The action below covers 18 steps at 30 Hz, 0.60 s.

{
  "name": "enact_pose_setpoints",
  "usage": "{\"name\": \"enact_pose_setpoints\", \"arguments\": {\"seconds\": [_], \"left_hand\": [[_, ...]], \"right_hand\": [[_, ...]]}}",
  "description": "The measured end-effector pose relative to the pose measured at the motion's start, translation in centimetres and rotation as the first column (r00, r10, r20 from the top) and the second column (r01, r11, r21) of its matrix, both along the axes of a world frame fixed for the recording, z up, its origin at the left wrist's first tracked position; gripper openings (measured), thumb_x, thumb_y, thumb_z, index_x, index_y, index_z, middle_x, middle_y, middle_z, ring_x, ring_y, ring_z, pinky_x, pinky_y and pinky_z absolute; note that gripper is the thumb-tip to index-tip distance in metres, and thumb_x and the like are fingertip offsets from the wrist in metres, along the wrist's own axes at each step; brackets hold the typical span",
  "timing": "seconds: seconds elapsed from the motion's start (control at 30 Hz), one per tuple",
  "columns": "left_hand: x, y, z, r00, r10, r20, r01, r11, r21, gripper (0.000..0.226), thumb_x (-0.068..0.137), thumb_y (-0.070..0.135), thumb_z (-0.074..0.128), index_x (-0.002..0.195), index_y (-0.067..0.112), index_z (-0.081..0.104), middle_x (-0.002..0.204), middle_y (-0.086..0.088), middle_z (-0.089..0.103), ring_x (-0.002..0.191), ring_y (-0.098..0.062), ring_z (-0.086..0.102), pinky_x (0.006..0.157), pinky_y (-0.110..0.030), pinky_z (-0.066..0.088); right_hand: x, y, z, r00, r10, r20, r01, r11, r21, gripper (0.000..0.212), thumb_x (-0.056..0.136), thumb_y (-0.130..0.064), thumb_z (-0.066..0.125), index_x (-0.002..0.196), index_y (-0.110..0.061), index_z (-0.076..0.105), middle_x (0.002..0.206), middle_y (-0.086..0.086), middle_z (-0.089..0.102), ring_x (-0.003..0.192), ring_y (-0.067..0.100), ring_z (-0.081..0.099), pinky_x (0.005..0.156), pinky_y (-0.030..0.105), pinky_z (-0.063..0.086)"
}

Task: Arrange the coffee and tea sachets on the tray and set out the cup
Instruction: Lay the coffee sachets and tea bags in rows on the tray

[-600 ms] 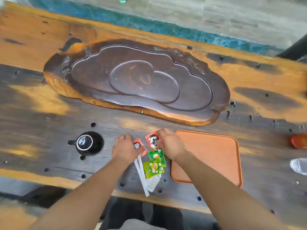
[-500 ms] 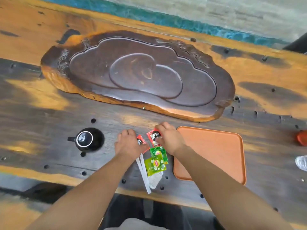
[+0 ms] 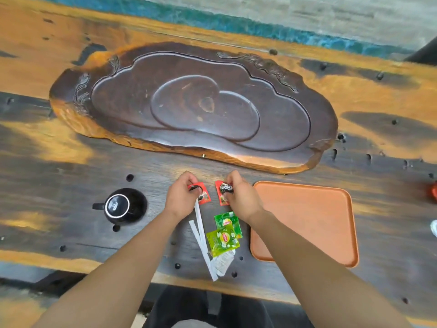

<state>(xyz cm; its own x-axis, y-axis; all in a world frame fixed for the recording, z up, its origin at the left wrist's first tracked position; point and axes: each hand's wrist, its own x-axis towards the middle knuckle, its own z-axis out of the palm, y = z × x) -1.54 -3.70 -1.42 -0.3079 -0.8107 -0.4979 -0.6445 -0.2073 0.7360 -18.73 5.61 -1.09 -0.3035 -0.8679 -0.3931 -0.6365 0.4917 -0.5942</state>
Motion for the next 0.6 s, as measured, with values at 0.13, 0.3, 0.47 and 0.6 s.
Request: {"name": "enact_pose_setpoints", "arguments": {"seconds": [0.13,0.3,0.47,0.6], "left_hand": [[-1.4,-1.3,1.9,0.974,0.097,-0.207,-0.105,0.994,-0.03,0.03,0.086,-0.005,0.065,0.083,0.022,0.052,0.075,-0.004,0.055,0.065,-0.013,0.05,0.063,-0.02,0.043],[-5.3,-1.1,4.0,0.947,0.056,-0.317,-0.084,0.994,-0.075,0.033,0.086,0.004,0.068,0.085,0.034,0.053,0.083,-0.004,0.06,0.074,-0.016,0.055,0.073,-0.035,0.048],[-10.6,4.2,2.8,0.949,-0.212,-0.232,0.229,0.972,0.048,0.031,0.084,0.005,0.071,0.085,0.03,0.054,0.082,0.001,0.064,0.07,-0.014,0.057,0.068,-0.031,0.044],[-14.4,8.3,1.1,0.921,-0.383,-0.071,0.385,0.923,0.01,0.019,0.086,0.009,0.069,0.093,0.021,0.055,0.089,-0.002,0.067,0.081,-0.022,0.062,0.069,-0.034,0.048]], "right_hand": [[-1.2,0.9,1.5,0.963,-0.241,0.121,0.261,0.947,-0.189,0.029,0.089,-0.003,0.061,0.099,-0.021,0.041,0.09,0.0,0.059,0.076,0.023,0.053,0.069,0.039,0.043],[-5.8,4.5,3.5,0.859,-0.433,0.273,0.499,0.829,-0.254,0.03,0.087,0.003,0.063,0.1,-0.016,0.045,0.085,-0.011,0.052,0.071,0.001,0.048,0.069,0.025,0.041],[-10.3,10.4,2.9,0.778,-0.573,0.258,0.61,0.787,-0.093,0.031,0.085,0.004,0.067,0.1,-0.013,0.045,0.082,-0.007,0.057,0.072,0.005,0.054,0.062,0.014,0.04],[-12.4,12.6,1.2,0.785,-0.588,0.198,0.599,0.8,0.0,0.03,0.085,0.001,0.069,0.097,-0.014,0.046,0.079,-0.006,0.06,0.07,0.007,0.055,0.061,0.019,0.039]]}}
